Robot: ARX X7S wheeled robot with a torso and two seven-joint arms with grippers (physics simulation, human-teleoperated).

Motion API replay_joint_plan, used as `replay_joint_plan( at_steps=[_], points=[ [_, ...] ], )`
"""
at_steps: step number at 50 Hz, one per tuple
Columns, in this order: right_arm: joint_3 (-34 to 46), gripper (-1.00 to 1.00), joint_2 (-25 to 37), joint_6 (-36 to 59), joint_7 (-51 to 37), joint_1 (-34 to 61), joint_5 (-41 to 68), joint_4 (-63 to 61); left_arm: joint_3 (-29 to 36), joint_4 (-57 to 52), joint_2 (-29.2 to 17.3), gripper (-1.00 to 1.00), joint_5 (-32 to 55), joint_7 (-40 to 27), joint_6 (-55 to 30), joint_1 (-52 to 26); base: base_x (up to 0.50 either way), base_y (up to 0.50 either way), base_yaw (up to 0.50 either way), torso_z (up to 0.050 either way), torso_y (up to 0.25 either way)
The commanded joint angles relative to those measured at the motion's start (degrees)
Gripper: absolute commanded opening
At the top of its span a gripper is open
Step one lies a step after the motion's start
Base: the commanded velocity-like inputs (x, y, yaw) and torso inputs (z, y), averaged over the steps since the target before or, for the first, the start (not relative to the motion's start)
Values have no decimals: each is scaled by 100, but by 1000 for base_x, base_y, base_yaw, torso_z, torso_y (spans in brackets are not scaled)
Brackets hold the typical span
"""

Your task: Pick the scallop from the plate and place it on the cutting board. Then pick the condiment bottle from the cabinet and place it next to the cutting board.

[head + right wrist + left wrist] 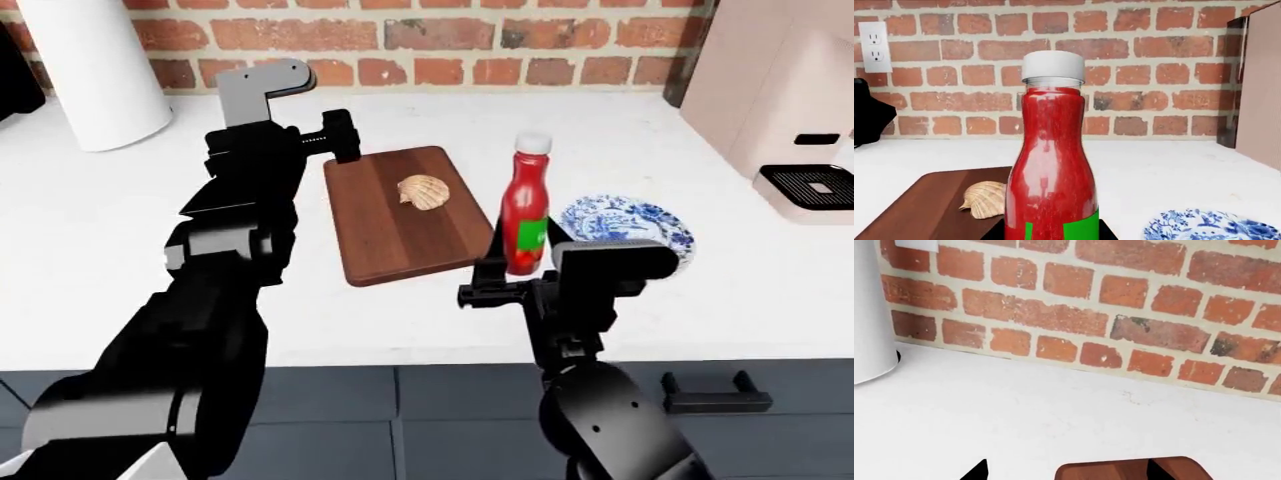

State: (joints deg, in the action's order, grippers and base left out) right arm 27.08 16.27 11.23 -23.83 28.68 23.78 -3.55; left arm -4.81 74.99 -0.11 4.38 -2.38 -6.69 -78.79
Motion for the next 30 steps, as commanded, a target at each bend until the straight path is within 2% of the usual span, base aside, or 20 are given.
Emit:
replay_joint_plan(
  at_steps=[1,30],
  points=[
    [12,-100,-111,-327,130,-119,-137,447,15,0,0,100,4,-13,2,-1,0,0,0,0,0],
    [132,-100,-432,-897,474,-101,-126,1751,-15,0,0,100,-9,0,1,0,1,0,0,0,0]
  ],
)
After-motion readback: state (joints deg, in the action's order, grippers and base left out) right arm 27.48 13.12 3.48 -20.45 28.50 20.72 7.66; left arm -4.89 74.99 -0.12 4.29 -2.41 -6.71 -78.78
